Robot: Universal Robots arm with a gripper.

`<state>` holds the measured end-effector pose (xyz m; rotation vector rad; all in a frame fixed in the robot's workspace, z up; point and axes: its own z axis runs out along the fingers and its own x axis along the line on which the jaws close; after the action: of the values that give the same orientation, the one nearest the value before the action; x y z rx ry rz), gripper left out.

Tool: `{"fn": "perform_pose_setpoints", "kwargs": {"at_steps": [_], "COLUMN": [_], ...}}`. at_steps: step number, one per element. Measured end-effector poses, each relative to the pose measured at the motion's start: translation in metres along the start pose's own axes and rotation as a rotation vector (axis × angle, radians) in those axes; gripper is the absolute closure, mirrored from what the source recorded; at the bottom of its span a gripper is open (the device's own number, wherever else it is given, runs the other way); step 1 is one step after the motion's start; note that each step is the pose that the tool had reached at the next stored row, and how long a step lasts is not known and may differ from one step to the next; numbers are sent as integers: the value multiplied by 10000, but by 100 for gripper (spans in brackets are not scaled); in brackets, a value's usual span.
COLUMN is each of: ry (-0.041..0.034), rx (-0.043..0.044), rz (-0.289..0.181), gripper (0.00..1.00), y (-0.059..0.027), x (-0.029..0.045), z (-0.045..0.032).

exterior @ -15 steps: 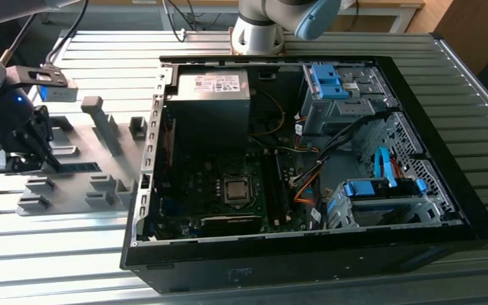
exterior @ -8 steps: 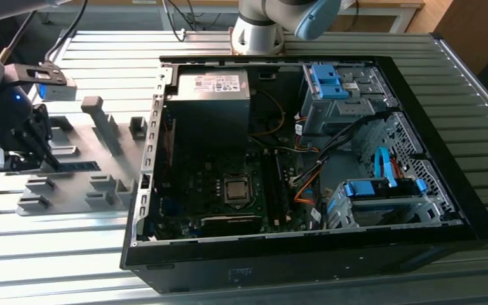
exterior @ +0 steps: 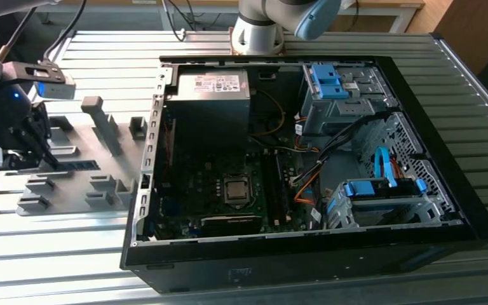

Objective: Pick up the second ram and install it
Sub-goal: 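Pick up the second ram and move it above second insertion slot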

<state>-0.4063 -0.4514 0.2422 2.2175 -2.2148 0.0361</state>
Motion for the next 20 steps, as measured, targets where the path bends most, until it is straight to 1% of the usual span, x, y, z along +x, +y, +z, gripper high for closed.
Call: {"fn": "perform_pose_setpoints", "kwargs": {"at_steps": [10, 11, 20], "ry": [-1, 0, 0], "rx": [0, 0, 0], "rz": [0, 0, 0], "gripper": [86, 86, 86], "y": [-1, -1, -1], "x": [1, 1, 2], "z": [-44, -62, -109]}}
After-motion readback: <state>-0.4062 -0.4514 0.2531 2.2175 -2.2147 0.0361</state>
